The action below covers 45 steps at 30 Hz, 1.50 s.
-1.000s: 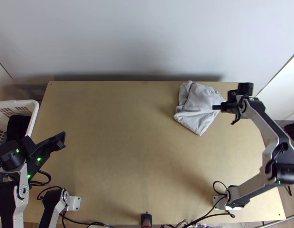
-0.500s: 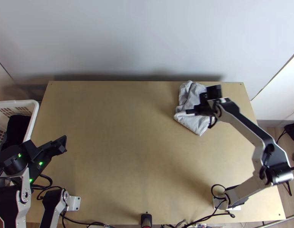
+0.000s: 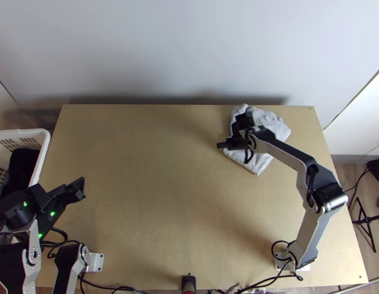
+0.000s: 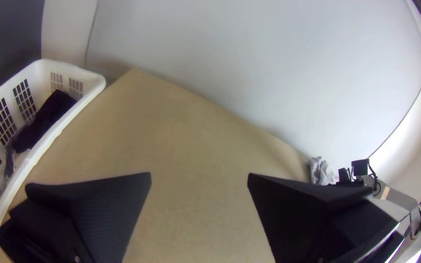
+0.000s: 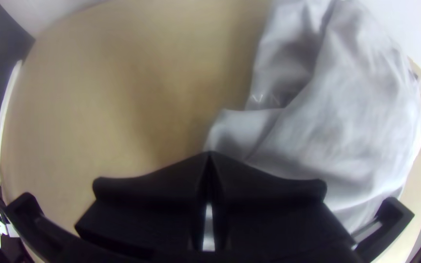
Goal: Fold the t-shirt
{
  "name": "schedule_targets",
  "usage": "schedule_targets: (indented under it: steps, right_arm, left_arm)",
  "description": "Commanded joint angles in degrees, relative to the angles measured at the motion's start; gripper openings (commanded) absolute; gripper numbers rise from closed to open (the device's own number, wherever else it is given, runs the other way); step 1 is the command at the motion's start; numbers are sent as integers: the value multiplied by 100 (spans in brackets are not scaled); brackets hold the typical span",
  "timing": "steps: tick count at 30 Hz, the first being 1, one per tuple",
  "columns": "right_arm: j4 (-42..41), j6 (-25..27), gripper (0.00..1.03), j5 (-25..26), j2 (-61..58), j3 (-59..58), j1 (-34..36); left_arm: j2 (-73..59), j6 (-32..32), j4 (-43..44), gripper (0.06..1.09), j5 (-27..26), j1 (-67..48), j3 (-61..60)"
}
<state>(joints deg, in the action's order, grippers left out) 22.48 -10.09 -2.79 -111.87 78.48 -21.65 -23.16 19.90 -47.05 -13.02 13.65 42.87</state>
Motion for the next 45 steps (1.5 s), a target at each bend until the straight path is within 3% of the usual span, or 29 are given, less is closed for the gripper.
schedule_targets:
  steps: [1, 8, 27, 45]
  right_arm:
    - [-60, 297, 3, 323, -493, 265, 302]
    - [-68, 789, 3, 340, -458, 71, 1330]
    - [-209, 1958, 3, 331, 148, -623, 2974]
    - [-200, 2582, 3, 331, 588, -1010, 3308]
  left_arm:
    - [31, -21, 3, 102, 10, 85, 19]
    - [101, -21, -6, 102, 10, 120, -16]
    - [-40, 58, 11, 102, 1, 129, 142]
    - [-233, 84, 187, 102, 1, 76, 55]
